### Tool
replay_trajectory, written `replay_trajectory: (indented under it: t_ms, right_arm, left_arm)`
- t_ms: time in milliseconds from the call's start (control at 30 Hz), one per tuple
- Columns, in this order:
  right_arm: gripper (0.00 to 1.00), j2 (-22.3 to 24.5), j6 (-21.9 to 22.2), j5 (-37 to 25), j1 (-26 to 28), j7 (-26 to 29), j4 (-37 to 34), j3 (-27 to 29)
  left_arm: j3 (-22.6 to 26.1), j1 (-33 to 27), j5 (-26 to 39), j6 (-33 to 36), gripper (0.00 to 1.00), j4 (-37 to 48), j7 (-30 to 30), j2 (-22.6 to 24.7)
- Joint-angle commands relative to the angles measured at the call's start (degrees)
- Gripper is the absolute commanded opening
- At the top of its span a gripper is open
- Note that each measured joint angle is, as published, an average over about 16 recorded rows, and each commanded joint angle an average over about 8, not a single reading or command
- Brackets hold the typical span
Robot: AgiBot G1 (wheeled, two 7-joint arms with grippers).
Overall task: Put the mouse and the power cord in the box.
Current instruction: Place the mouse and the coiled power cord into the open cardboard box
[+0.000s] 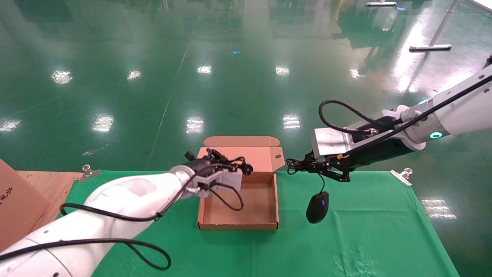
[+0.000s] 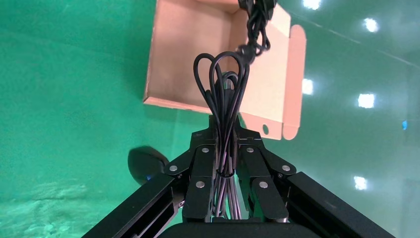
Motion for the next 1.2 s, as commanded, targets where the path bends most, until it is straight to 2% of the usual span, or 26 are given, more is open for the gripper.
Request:
replay_trajectory:
  t_ms: [33,100,233,300,467,533,733,967,1100,1200]
  right_arm:
    - [0.0,-0.33,0.58,-0.14,-0.06,-1.01,-1.5,-0.06]
    - [0.01,-0.79,0.94,-0.29,0.12,-1.85,-2.95,-0.15]
    - [0.02,-1.75,1.46,-0.62,0.58,-3.4,-5.7,-0.38]
    - [0.02,-2.19,1.64,-0.77,0.85,-4.11,-6.96,-0.48]
    - [0.02,-3.0,1.84,-1.0,1.56,-5.6,-9.64,-0.65]
    - [0.02,-3.25,1.85,-1.06,1.85,-6.11,-10.55,-0.7]
    - [0.03,-3.85,1.7,-1.18,2.71,-7.28,-12.62,-0.79]
    - [0.03,-4.78,1.27,-1.16,3.82,-7.82,-14.07,-0.81]
    - [0.04,-5.86,1.15,-1.04,4.6,-7.7,-14.43,-0.76]
    - [0.07,-6.95,1.25,-0.91,5.25,-7.43,-14.55,-0.69]
  left_arm:
    - [1.27,0.81,0.61,-0.62,0.18,0.91,-0.65,0.32]
    - [2.42,0.83,-0.36,-0.44,0.3,0.92,-1.4,0.38]
    - [4.61,0.5,-3.49,0.54,0.65,0.17,-2.53,0.42]
    - [5.77,0.31,-5.11,0.93,0.79,-0.34,-2.58,0.4]
    - [8.04,0.03,-10.04,2.27,0.96,-1.29,-2.48,0.33]
    - [8.55,-0.23,-12.73,3.46,1.0,-1.34,-2.47,0.29]
    - [9.43,-1.63,-20.81,7.34,1.0,-0.45,-0.45,0.2]
    - [10.36,-2.61,-26.69,7.66,1.0,1.2,3.86,0.13]
    - [8.93,-3.75,-31.61,8.04,1.0,1.96,5.38,-0.78]
    - [6.86,-5.49,-36.19,10.69,1.0,0.8,7.7,-3.2]
